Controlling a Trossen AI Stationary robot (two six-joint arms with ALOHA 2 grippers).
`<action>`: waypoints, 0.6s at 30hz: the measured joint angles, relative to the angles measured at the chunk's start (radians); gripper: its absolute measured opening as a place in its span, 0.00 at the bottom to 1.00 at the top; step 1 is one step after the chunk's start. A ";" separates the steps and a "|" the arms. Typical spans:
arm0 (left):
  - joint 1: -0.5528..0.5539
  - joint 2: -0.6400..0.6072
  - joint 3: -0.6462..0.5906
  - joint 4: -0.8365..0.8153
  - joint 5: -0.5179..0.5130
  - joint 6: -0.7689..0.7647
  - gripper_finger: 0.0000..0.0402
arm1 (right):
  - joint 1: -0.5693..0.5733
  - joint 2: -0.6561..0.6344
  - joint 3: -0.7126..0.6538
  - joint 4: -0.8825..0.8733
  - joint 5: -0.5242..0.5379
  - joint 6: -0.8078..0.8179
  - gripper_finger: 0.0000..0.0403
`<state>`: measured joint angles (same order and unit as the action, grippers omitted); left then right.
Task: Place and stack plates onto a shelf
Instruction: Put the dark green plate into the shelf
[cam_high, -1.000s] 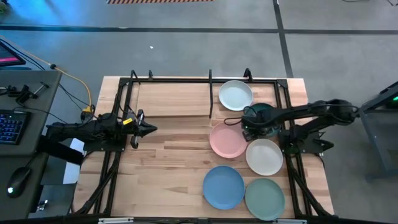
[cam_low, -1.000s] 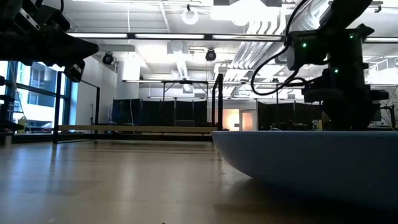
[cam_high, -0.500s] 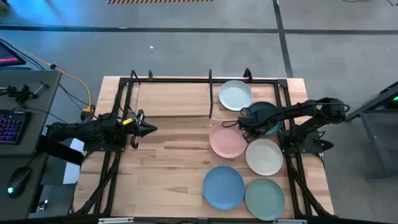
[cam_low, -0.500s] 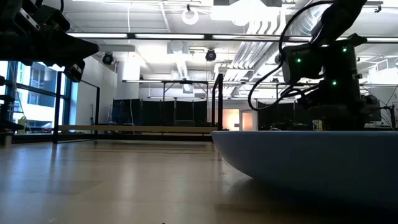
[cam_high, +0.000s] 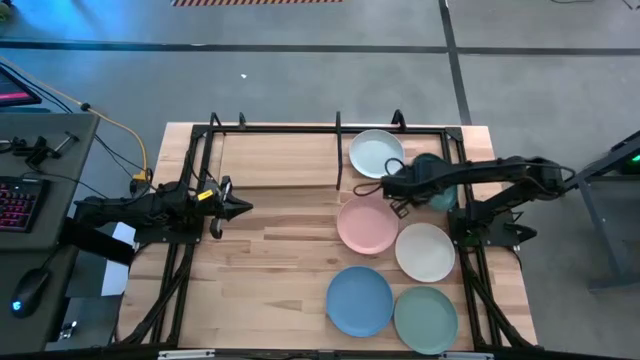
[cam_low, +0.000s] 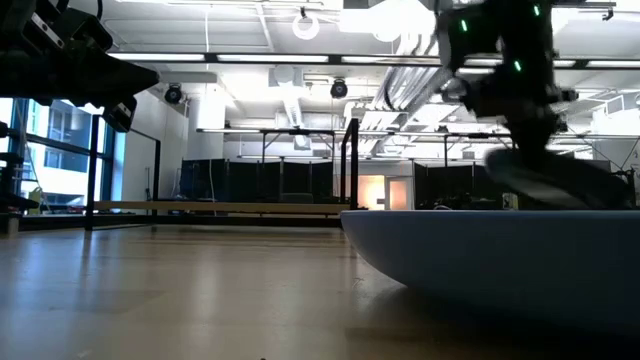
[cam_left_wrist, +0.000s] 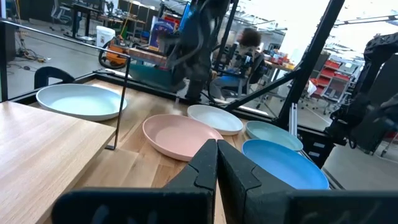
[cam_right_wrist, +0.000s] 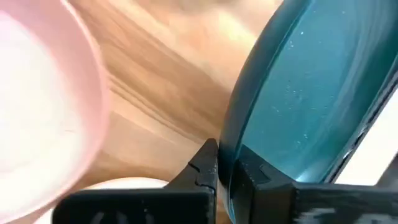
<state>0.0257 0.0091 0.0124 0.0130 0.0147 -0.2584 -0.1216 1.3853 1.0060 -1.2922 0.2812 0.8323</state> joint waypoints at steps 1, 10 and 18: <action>0.000 0.000 0.000 0.000 0.000 0.000 0.00 | 0.005 0.000 0.042 -0.020 0.003 -0.019 0.00; 0.000 0.000 0.000 0.000 0.000 0.000 0.00 | 0.119 -0.001 0.326 -0.019 -0.149 -0.252 0.00; 0.000 0.000 0.000 0.000 0.000 0.000 0.00 | 0.370 0.013 0.469 0.042 -0.466 -0.620 0.00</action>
<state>0.0260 0.0090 0.0124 0.0129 0.0143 -0.2586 0.2486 1.3988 1.4753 -1.2499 -0.1849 0.2126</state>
